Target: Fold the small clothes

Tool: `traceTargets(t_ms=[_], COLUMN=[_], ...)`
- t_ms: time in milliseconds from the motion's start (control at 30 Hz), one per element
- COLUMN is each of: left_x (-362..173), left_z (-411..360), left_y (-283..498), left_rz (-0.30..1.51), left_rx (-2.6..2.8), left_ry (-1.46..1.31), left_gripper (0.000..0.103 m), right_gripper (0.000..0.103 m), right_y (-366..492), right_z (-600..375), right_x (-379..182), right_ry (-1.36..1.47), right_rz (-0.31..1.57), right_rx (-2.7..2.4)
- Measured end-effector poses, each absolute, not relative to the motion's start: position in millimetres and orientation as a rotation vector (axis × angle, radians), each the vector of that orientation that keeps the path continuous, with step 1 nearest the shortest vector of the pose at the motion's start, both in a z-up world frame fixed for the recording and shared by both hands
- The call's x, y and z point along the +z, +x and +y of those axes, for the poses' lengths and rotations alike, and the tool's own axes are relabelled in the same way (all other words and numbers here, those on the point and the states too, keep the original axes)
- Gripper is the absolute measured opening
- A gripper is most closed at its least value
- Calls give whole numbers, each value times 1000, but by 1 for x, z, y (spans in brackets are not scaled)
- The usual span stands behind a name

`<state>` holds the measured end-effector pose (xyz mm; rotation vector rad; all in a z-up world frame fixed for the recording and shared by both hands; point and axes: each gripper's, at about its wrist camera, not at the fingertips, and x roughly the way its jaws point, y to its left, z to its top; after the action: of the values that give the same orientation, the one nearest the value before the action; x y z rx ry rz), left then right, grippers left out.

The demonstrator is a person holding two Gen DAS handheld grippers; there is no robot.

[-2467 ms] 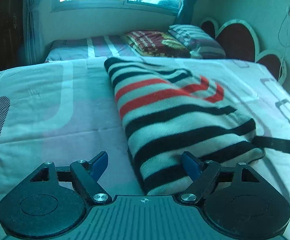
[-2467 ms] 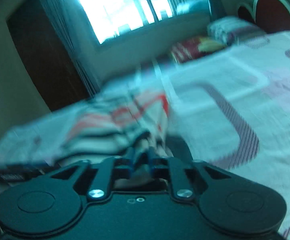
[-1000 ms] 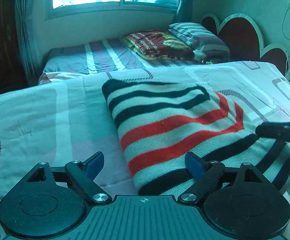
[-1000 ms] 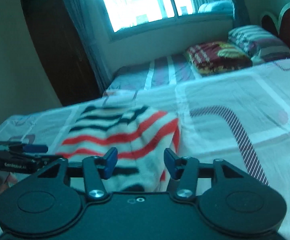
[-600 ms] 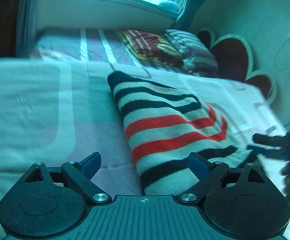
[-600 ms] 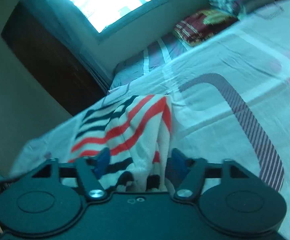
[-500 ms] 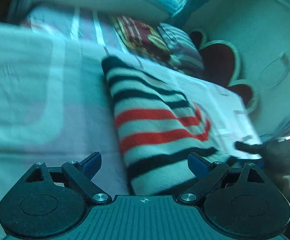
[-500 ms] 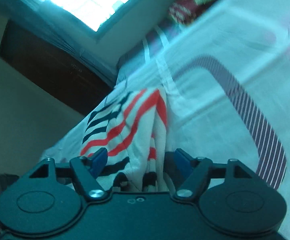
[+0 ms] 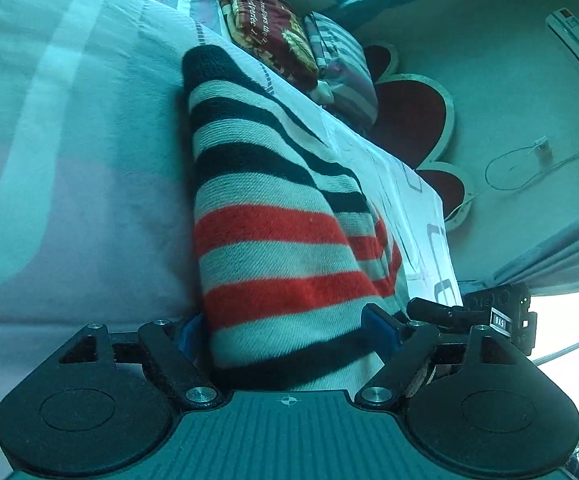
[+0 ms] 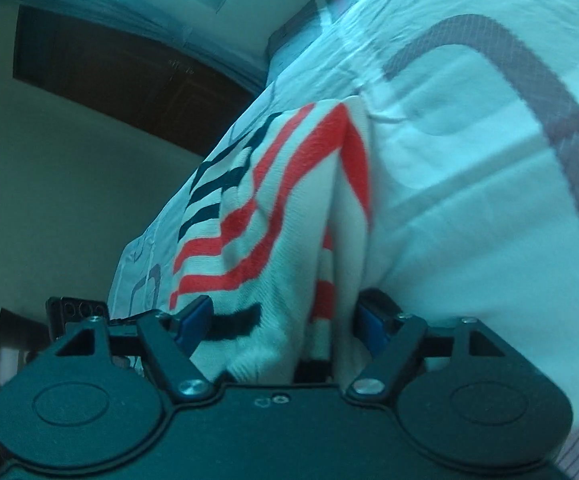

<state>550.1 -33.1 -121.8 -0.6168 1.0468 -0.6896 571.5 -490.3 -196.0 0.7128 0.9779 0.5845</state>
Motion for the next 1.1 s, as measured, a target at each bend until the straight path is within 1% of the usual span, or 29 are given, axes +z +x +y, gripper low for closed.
traceTargets(t_ms=[67,100,167,233,333,367,433,467,500,533,567,600,700,1100], left_x=[-121,-121,-122,-126,-128,-127,-123,-121,-118,-116,-115,-114,-106,-38], left_z=[-37,-37,-32,-25,-31,-35,-44,-47,-50,-51,-50,-48,-42,-40], left_y=[554,555,555,557,561,561,561,559,558,556,555,553,547,507], left_rz=[1051,1055,1062,1059,1046,1041,1025,1016,1007,997,989,976,932,829], left_rx=[-696,-701,-705,-724,-732,-728,-709,-701,-692,-691,-698,-706,-734,-785], left_ry=[-610,-601,-594,-614,-625,-619,-579,-554,-527,-508,-520,-536,-584,-544], left_gripper=[79,72,67,65,65,67,67,65,60,58,52,46,40,40], right_gripper=[75,71,46,45,46,49,49,46,45,43,40,39,36,36], right_y=[576,576,574,572,578,578,575,573,569,566,564,562,550,498], right_z=[-482,-481,-492,-507,-501,-495,-482,-476,-472,-469,-467,-468,-468,-462], right_x=[-193,-190,-190,-196,-201,-200,-195,-190,-186,-183,-182,-180,-169,-106], right_ry=[661,627,609,664,701,687,618,573,531,496,489,500,524,474], right_rz=[986,993,1019,1027,1009,992,963,953,942,931,921,911,858,758], right_rx=[588,588,583,611,624,617,591,575,563,554,550,545,554,576])
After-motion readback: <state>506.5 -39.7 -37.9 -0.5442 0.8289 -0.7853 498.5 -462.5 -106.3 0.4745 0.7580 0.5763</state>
